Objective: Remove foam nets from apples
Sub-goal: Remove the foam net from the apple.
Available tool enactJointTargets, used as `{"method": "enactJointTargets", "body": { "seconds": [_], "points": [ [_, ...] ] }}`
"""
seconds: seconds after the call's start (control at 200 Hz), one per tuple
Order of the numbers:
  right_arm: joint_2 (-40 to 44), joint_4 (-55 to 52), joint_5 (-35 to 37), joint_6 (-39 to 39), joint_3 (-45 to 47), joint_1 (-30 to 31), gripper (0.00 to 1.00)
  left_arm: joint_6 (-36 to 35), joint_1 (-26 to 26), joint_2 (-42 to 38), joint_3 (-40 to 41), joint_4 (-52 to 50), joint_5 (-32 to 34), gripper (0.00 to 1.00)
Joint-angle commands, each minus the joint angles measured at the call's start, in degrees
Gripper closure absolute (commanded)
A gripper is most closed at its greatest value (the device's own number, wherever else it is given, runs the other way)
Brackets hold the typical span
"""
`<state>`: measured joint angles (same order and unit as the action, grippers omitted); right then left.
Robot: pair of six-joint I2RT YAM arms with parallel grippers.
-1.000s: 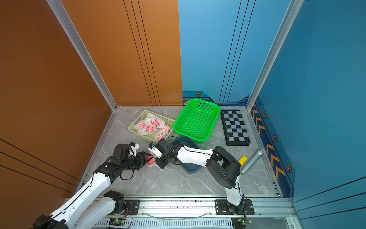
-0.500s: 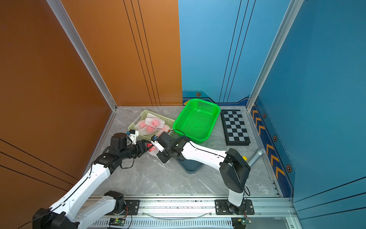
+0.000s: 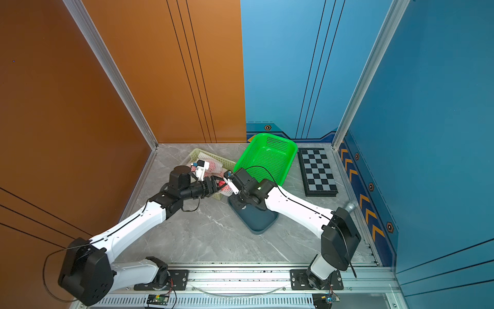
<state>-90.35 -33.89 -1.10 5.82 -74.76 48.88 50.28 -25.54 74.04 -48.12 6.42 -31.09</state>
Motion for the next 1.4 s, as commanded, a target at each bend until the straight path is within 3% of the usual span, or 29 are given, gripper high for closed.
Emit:
{"method": "enactJointTargets", "body": {
  "seconds": [0.0, 0.105, 0.175, 0.391, 0.821, 1.137, 1.397],
  "points": [
    [2.1, -2.41, 0.94, -0.59, 4.31, -1.21, 0.81, 1.74, -2.06, 4.06, -1.67, 8.42, 0.51, 0.5],
    [4.03, -0.06, 0.67, 0.31, 8.71, -3.03, 0.53, 2.58, -4.08, 9.14, -3.28, 12.3, 0.28, 0.5],
    [5.25, 1.43, 0.34, 0.89, 11.4, -4.28, 0.39, 2.88, -5.43, 12.17, -4.63, 13.55, 0.17, 0.5],
    [9.14, 3.93, -0.28, 1.3, 16.02, -6.57, 0.24, 5.26, -7.46, 17.34, -4.86, 18.04, 0.82, 0.51],
    [15.21, 6.65, -6.62, 0.27, 17.29, -12.37, 0.15, 4.25, -8.13, 16.78, 0.26, 17.93, 3.21, 0.49],
    [14.87, 9.02, -11.06, 0.48, 18.07, -13.55, 0.15, 3.68, -8.03, 13.99, 3.28, 17.93, 2.39, 0.45],
    [17.8, 22.12, -14.49, 0.08, 23.88, -12.22, 0.16, 4.03, -7.65, 12.23, 4.64, 18.0, -0.14, 0.44]
  ]
}}
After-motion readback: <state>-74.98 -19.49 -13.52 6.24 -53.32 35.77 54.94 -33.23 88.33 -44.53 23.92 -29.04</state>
